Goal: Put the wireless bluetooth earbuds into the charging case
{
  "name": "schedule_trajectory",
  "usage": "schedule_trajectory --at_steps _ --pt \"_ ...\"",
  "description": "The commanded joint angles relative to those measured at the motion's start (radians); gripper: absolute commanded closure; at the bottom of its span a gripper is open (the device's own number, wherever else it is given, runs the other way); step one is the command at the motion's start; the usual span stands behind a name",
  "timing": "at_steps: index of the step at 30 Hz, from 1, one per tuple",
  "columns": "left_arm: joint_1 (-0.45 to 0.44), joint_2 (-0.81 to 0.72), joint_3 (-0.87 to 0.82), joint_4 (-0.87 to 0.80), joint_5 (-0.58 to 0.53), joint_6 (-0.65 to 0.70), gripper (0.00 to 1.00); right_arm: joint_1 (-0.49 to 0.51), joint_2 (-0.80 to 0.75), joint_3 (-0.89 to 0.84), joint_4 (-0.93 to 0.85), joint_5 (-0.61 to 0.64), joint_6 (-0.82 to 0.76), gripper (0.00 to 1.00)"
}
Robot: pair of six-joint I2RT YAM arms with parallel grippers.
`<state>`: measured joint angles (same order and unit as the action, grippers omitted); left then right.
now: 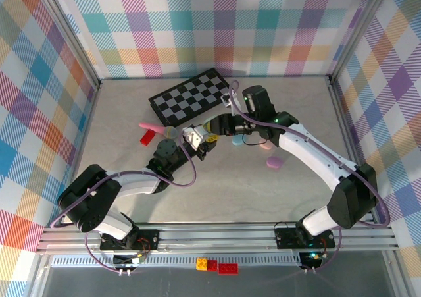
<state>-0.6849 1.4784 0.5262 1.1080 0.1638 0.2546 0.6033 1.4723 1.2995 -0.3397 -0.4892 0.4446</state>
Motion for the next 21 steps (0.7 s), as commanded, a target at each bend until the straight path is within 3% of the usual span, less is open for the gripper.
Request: schedule_trajectory --at_steps 1,8,21 --pt "-0.008 -0.009 -0.003 0.072 0.007 0.001 0.65 -0.002 -0.073 -0.021 0.040 0.014 -0.029 0.64" --pt "-0.004 -0.045 -0.025 0.034 0.015 0.044 0.65 -0.002 -0.116 -0.029 0.093 0.018 -0.025 0.60" --pt "-0.004 -0.071 -0.020 -0.043 0.077 0.088 0.64 -0.002 0.050 0.141 -0.015 0.014 -0.036 0.58"
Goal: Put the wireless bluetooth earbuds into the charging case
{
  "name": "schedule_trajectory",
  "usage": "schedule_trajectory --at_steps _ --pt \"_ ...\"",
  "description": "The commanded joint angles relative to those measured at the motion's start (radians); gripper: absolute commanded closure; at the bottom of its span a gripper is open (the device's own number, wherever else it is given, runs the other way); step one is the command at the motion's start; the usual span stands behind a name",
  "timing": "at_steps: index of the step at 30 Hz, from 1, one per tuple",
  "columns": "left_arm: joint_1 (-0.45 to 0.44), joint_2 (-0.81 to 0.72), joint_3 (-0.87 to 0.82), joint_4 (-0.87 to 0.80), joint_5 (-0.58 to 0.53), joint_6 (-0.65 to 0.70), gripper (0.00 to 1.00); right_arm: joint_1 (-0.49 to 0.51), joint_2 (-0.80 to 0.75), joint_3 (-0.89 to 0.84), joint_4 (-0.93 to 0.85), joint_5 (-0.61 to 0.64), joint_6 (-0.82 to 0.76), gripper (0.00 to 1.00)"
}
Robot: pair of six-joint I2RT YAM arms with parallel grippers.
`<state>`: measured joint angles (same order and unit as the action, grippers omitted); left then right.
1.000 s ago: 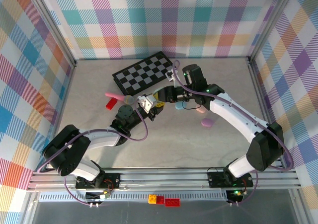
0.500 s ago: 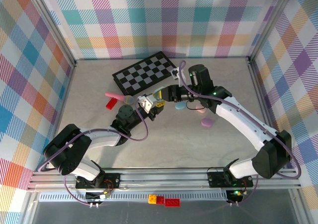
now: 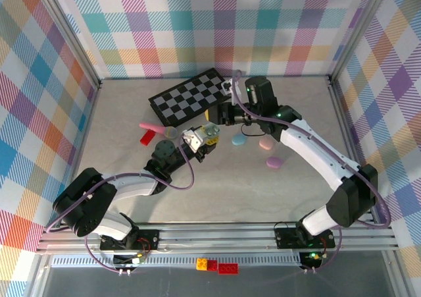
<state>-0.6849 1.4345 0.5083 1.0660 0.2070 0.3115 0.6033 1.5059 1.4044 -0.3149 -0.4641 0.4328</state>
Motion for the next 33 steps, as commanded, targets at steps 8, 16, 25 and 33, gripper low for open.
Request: schedule_trajectory --at_steps 8,16,25,33 --pt "-0.004 -0.060 0.014 -0.009 0.009 -0.032 0.64 -0.002 -0.014 0.019 -0.087 -0.030 -0.056 0.58" --pt "-0.004 -0.057 0.010 0.094 0.027 -0.107 0.64 -0.067 -0.132 -0.157 0.082 -0.057 0.132 0.33" --pt "-0.004 -0.061 0.034 0.141 0.056 -0.178 0.64 -0.092 -0.114 -0.286 0.372 -0.386 0.363 0.28" --pt "-0.004 -0.060 0.048 0.151 0.075 -0.204 0.64 -0.091 -0.066 -0.321 0.560 -0.472 0.502 0.35"
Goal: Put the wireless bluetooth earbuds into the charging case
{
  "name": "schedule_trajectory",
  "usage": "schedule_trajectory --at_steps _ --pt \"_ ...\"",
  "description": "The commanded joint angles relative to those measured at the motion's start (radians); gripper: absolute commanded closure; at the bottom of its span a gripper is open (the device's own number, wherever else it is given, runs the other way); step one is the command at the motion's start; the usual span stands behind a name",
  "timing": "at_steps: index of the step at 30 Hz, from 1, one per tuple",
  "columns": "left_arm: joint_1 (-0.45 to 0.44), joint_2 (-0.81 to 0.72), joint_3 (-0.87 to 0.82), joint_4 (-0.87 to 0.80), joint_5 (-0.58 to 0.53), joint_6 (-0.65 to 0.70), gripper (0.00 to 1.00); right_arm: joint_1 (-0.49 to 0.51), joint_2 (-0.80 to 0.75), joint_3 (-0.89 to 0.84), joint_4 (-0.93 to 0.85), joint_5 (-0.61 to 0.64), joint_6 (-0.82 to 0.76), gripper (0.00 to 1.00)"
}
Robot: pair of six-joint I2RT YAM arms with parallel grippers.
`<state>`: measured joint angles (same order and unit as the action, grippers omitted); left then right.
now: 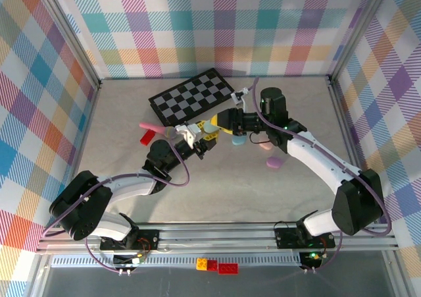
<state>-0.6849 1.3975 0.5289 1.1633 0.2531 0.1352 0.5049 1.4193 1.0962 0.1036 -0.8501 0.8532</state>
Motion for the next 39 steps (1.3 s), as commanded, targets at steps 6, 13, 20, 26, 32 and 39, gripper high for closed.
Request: schedule_trajectory --at_steps 6,13,20,26,32,39 --pt "-0.004 -0.023 0.025 0.051 0.028 -0.026 0.64 0.007 0.042 -0.027 0.212 -0.110 0.136 0.53" --pt "-0.004 -0.031 0.016 0.031 0.032 -0.005 0.64 0.001 0.047 -0.031 0.189 -0.079 0.120 0.84" --pt "0.011 -0.115 -0.007 -0.105 0.036 0.063 0.22 -0.017 0.003 -0.051 0.111 0.007 0.049 0.89" --pt "0.036 -0.261 -0.035 -0.376 0.118 0.113 0.04 -0.062 -0.057 -0.127 0.042 0.158 0.006 0.90" --pt "0.039 -0.405 -0.051 -0.705 0.176 0.177 0.00 -0.094 -0.096 -0.230 -0.018 0.273 -0.025 0.90" --pt "0.045 -0.455 -0.045 -0.983 0.196 0.229 0.00 -0.092 -0.126 -0.362 -0.072 0.356 -0.048 0.90"
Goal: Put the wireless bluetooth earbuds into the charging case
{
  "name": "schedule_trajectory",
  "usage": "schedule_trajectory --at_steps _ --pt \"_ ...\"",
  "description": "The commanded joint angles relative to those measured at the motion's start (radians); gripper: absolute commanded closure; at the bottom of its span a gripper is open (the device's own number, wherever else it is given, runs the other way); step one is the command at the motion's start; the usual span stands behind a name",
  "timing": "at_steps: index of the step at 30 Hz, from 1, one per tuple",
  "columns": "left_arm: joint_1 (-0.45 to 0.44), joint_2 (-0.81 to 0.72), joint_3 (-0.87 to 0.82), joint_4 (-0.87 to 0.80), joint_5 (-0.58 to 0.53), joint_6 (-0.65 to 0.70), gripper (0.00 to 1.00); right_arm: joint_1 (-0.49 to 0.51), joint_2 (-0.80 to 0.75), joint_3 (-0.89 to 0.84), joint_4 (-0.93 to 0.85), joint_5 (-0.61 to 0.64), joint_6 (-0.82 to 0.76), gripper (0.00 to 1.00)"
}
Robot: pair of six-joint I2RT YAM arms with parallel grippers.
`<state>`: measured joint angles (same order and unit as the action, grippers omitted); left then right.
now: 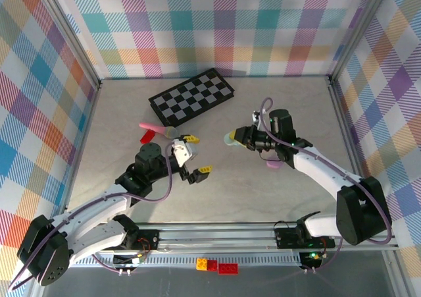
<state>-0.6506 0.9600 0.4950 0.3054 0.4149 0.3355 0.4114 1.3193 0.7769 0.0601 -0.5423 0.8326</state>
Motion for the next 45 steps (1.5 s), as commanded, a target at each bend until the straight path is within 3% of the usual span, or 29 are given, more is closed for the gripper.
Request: schedule_trajectory --at_steps 1,17,19,24,27,32,36,39,41,45 --pt "0.011 -0.015 -0.023 -0.120 0.037 0.025 0.00 0.003 -0.019 -0.066 -0.021 0.048 -0.024 0.89" --pt "0.013 0.119 0.014 -0.164 0.124 0.068 0.00 0.090 0.237 -0.189 0.153 0.146 0.013 0.87" --pt "0.013 0.117 0.013 -0.168 0.125 0.069 0.00 0.090 0.248 -0.191 0.153 0.156 0.010 0.81" --pt "0.036 0.089 -0.007 -0.132 0.101 0.041 0.00 0.090 0.192 -0.184 0.074 0.236 -0.019 0.50" --pt "0.065 0.036 -0.036 -0.088 -0.016 0.006 0.00 0.089 0.107 -0.168 -0.040 0.337 -0.061 0.36" --pt "0.130 -0.078 -0.097 -0.052 -0.314 -0.059 0.00 0.072 -0.068 -0.115 -0.232 0.507 -0.182 0.22" --pt "0.186 -0.155 -0.167 0.002 -0.543 -0.083 0.00 0.013 -0.188 -0.098 -0.276 0.646 -0.334 0.09" --pt "0.251 -0.183 -0.208 0.037 -0.609 -0.089 0.00 -0.052 -0.244 -0.124 -0.198 0.754 -0.491 0.04" --pt "0.297 -0.169 -0.229 0.073 -0.591 -0.086 0.00 -0.092 -0.251 -0.177 -0.071 0.824 -0.610 0.03" --pt "0.392 -0.059 -0.311 0.285 -0.575 -0.125 0.00 -0.206 -0.170 -0.281 0.201 0.860 -0.732 0.01"
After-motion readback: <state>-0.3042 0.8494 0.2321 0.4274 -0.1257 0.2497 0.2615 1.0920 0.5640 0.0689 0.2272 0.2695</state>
